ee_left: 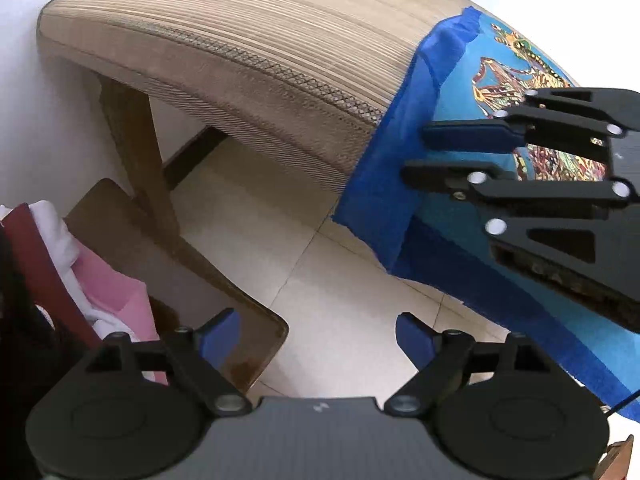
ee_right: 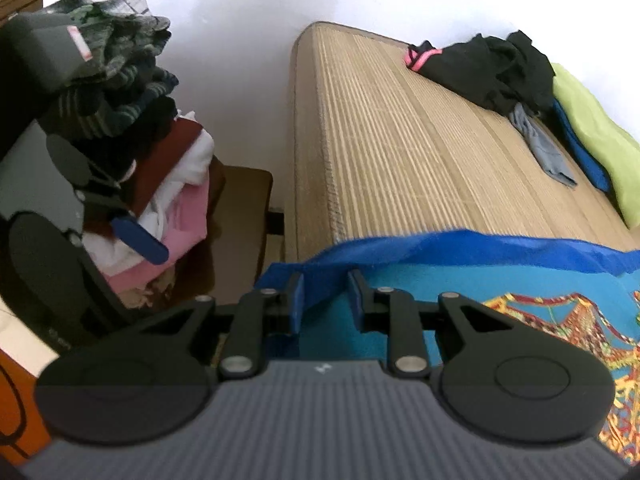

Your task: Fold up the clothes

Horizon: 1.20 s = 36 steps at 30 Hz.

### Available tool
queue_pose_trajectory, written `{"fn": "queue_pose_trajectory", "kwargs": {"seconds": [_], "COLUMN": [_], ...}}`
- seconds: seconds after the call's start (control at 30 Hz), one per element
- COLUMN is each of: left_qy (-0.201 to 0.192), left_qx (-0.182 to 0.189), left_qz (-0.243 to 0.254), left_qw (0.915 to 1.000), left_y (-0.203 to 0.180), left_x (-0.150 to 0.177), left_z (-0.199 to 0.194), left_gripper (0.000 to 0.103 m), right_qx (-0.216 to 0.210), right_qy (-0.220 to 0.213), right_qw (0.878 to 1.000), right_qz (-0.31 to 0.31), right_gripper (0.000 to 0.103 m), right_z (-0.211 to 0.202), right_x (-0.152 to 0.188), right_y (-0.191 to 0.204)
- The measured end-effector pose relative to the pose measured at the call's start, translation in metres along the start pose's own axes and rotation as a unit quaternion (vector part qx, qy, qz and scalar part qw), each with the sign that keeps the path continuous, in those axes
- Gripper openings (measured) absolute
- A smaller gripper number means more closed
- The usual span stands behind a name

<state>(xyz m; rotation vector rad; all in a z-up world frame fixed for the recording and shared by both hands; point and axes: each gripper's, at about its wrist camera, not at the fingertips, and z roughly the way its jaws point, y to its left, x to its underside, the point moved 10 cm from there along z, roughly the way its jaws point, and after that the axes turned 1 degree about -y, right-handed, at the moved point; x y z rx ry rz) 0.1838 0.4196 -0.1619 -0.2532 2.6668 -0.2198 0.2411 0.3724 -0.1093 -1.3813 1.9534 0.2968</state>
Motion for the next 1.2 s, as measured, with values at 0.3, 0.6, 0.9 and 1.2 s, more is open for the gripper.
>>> {"fn": "queue_pose_trajectory", "kwargs": {"seconds": [0.3, 0.6, 0.9, 1.2], "left_qy": [-0.023, -0.125, -0.099, -0.114], "left_qx": [-0.003, 0.013, -0.105, 0.039], "left_qz": [0.005, 0.079, 0.048, 0.112], "left_qw": [0.9997, 0.9889, 0.9884, 0.9864], "left_y": [0.002, -0.041, 0.020, -0.127], "left_x": [-0.011, -0.102, -0.142, -0.206], "left_z": [-0.010, -0.025, -0.014, 0.012], "left_gripper": [0.085, 0.085, 0.073, 0.082], "right_qx": [0.016, 0.111, 0.162, 0.249], "right_qy": [-0.013, -0.012, 0.001, -0.017], "right_qw": [0.994, 0.953, 0.923, 0.868], "right_qz": [0.105, 0.282, 0.349, 0.430], "right_gripper": [0.027, 0.028, 0.029, 0.033], "right_z": [-0.007, -0.048, -0.071, -0.134], "right_x": [-0.002, 0.033, 0.076, 0.138], "right_y": [-0.029, -0.101, -0.119, -0.179]}}
